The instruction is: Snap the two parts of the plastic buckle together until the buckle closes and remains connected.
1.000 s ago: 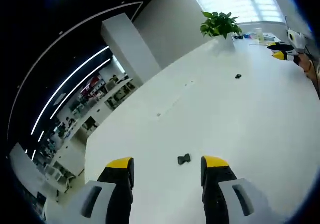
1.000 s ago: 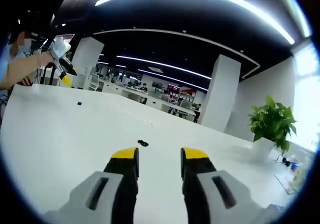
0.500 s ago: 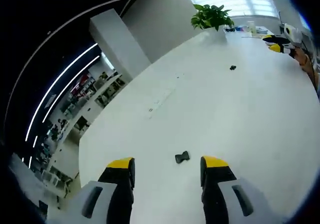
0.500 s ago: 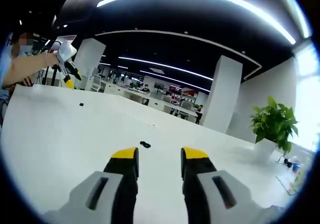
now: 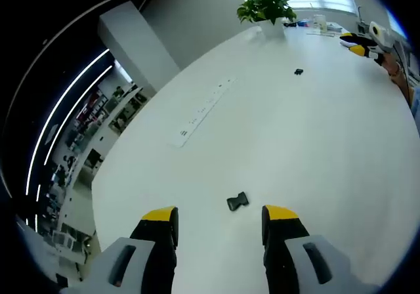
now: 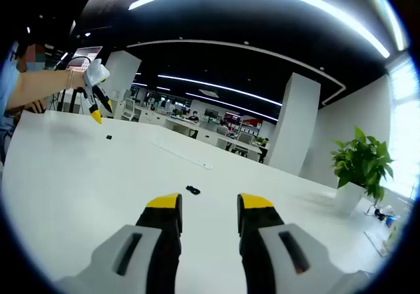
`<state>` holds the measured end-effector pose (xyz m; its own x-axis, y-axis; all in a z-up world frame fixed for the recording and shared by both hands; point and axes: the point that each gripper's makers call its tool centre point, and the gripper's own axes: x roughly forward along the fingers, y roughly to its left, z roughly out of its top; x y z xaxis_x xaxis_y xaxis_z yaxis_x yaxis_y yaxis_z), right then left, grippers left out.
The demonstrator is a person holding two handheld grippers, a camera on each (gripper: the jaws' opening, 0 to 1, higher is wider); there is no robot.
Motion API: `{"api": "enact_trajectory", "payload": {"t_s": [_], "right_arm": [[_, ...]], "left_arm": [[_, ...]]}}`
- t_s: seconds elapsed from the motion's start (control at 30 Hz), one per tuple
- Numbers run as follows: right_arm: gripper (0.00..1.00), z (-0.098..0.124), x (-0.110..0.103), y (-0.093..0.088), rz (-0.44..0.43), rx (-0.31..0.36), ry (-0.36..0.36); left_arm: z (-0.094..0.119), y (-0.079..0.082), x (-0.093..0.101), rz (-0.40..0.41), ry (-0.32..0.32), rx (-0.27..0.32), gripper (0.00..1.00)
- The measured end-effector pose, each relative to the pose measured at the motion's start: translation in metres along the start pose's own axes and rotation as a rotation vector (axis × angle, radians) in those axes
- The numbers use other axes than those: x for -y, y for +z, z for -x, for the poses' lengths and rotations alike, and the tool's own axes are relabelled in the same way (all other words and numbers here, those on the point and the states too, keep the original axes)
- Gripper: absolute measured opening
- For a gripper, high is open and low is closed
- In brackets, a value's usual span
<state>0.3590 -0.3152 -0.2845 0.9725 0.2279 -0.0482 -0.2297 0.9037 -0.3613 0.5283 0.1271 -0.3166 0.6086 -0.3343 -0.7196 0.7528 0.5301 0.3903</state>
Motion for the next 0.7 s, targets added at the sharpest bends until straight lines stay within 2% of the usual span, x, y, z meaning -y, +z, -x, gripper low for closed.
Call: {"api": "enact_trajectory", "payload": {"t_s": [0.17,0.43,0.7], "right_arm": [[0.34,0.001,-0.003,0.007,0.002,0.034,0.013],[0.33,0.002,-0.003,0.004,0.009,0.023,0.012],[0.33,0.001,-0.006,0.003,0.010,0.019,0.026]], "left_arm": [[-0.008,-0.007,0.000,-0.022,-0.028,-0.031,0.51],[-0.018,-0.019,-0.006,-0.036,-0.045,-0.097,0.49],[-0.034,-0.027,-0.005,-0.150,-0.099,-0.179,0.49]]}}
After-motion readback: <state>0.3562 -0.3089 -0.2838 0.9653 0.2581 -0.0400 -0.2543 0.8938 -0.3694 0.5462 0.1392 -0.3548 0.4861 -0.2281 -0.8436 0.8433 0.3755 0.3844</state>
